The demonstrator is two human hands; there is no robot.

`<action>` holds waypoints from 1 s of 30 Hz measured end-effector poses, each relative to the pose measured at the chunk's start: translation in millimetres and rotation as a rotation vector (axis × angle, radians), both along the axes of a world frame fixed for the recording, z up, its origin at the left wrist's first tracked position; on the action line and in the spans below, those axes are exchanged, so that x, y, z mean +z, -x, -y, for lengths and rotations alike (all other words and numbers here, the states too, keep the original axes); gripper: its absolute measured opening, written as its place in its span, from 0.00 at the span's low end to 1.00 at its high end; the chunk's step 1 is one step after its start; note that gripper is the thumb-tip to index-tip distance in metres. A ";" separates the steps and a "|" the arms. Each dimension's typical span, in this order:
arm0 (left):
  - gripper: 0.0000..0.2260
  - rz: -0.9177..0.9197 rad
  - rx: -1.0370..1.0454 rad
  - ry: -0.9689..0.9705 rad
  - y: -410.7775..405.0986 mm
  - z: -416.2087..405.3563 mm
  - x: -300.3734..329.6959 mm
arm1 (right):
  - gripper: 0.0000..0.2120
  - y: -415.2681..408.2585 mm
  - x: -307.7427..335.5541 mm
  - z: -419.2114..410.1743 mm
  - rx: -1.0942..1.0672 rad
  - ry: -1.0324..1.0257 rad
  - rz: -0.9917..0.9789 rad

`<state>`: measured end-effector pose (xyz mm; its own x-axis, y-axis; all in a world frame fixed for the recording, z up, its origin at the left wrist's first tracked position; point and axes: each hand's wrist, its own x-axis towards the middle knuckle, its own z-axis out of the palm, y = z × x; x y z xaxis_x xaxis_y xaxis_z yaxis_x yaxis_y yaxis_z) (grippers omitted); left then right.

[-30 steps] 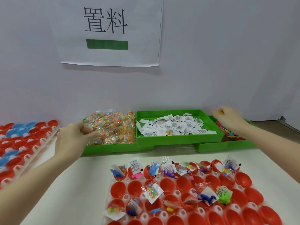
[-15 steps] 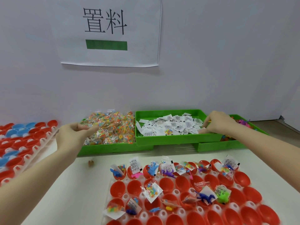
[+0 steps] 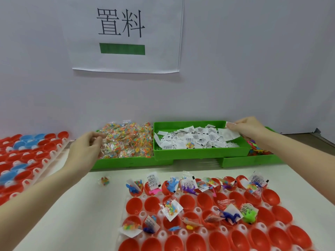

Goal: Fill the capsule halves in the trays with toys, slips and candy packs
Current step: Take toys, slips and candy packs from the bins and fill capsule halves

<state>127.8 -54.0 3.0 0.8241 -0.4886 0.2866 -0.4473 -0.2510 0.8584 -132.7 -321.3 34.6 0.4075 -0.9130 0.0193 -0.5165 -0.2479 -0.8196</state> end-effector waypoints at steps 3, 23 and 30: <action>0.10 0.082 0.021 -0.092 1.9 -2.4 -0.4 | 0.14 1.0 2.0 -2.2 0.000 -0.041 0.019; 0.15 0.836 0.085 -0.898 24.5 -36.5 -50.0 | 0.07 8.5 1.7 -11.9 0.126 -0.040 -0.064; 0.18 0.784 0.082 -0.289 26.9 -19.0 -14.0 | 0.06 12.3 8.2 -21.7 0.140 0.018 -0.022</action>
